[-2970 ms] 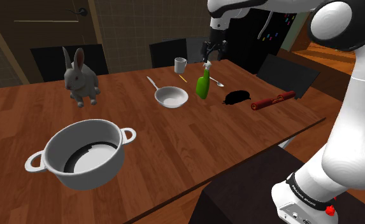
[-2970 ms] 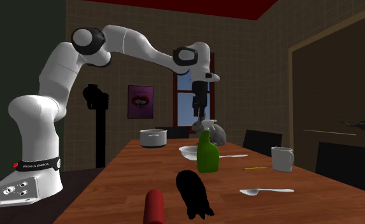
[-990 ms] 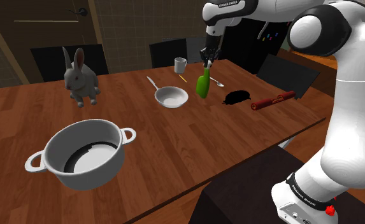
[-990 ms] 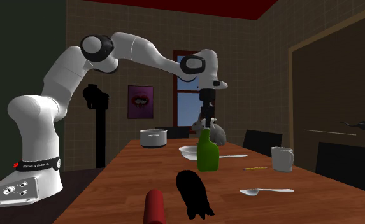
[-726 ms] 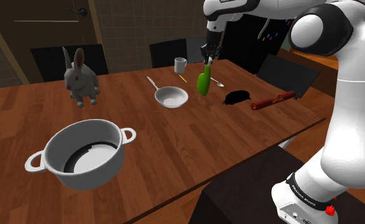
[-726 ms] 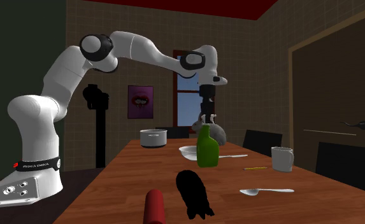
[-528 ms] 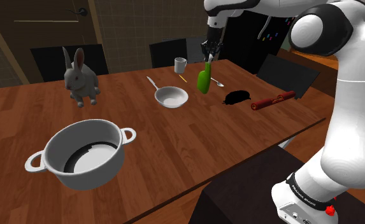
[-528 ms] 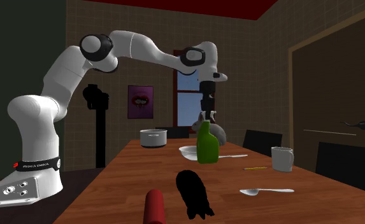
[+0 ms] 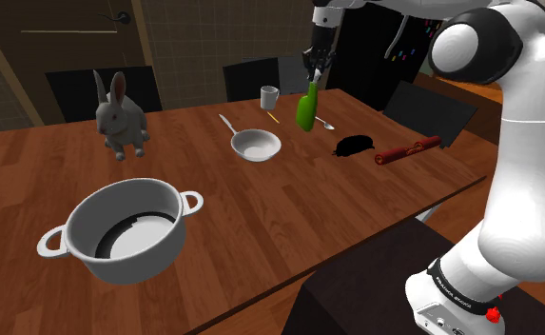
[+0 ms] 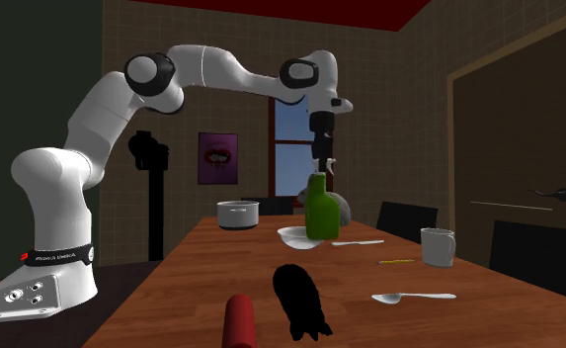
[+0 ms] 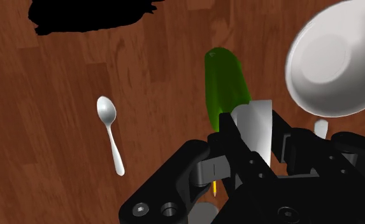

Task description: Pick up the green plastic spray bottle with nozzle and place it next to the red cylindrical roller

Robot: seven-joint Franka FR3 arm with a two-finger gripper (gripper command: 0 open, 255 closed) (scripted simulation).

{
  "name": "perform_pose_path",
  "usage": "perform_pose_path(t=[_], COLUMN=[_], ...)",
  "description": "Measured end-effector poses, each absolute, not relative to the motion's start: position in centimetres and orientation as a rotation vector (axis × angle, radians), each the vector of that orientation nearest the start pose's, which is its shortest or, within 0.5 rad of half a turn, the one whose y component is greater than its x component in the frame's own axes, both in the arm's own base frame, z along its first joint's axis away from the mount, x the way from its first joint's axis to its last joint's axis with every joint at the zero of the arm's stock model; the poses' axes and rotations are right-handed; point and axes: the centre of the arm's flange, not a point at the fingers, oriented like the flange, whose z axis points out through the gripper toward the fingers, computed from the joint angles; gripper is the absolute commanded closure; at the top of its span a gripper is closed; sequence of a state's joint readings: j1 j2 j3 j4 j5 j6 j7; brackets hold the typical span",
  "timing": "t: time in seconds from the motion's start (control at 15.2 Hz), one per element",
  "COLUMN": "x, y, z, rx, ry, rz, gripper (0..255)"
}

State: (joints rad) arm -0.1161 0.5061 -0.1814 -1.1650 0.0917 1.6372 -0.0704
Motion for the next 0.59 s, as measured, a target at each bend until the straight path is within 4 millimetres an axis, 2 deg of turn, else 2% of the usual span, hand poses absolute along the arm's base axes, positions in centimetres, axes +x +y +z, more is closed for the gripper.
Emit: perform_pose_path(t=[0.4,0.59], x=[67.9,65.7], y=[-16.7,-18.4], z=[53.8,54.2], rx=[-3.115,-3.116], ry=[0.333,0.334], rz=[0.040,0.040], gripper=[255,255])
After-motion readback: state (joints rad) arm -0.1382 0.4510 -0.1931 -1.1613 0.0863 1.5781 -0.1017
